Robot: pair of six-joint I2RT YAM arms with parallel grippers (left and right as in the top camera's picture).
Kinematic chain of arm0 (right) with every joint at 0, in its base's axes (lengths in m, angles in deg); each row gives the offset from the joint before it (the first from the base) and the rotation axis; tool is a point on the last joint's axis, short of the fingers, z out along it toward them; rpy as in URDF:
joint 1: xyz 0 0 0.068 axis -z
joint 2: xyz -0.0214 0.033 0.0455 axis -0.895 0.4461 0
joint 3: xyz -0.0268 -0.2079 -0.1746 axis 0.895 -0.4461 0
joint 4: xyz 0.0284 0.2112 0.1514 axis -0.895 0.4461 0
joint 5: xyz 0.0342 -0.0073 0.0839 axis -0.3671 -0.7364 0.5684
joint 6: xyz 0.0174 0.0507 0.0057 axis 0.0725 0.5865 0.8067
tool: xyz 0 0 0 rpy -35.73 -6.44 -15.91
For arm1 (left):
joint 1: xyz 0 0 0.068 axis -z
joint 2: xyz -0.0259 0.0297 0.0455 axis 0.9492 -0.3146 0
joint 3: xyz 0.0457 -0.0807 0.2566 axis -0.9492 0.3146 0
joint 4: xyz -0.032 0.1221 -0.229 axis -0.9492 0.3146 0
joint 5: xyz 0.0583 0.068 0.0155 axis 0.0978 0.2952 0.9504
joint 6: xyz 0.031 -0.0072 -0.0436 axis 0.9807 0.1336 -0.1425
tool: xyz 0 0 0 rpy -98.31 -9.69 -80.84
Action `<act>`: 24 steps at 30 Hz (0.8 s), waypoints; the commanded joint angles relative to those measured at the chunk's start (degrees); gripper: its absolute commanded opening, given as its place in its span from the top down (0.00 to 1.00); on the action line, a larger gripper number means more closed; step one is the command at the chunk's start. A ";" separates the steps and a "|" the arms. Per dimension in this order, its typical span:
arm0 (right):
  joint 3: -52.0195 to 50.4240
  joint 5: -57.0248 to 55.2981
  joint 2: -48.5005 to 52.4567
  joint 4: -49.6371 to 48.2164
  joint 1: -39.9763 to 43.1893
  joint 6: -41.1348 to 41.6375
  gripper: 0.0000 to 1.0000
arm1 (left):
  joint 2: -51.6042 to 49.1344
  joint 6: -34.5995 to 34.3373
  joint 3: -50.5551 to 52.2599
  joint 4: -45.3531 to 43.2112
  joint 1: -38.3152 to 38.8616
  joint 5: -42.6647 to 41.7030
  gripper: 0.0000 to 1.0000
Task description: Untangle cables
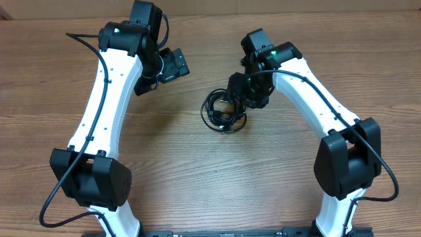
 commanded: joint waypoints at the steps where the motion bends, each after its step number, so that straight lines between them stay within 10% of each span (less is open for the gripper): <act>1: 1.38 -1.60 0.02 -0.70 0.11 1.44 0.44 | -0.35 -0.55 -0.22 0.11 0.17 0.57 0.01; 24: -11.98 -10.78 0.24 -18.08 -1.92 0.28 0.83 | -0.35 -0.55 -0.22 0.11 0.17 0.57 0.01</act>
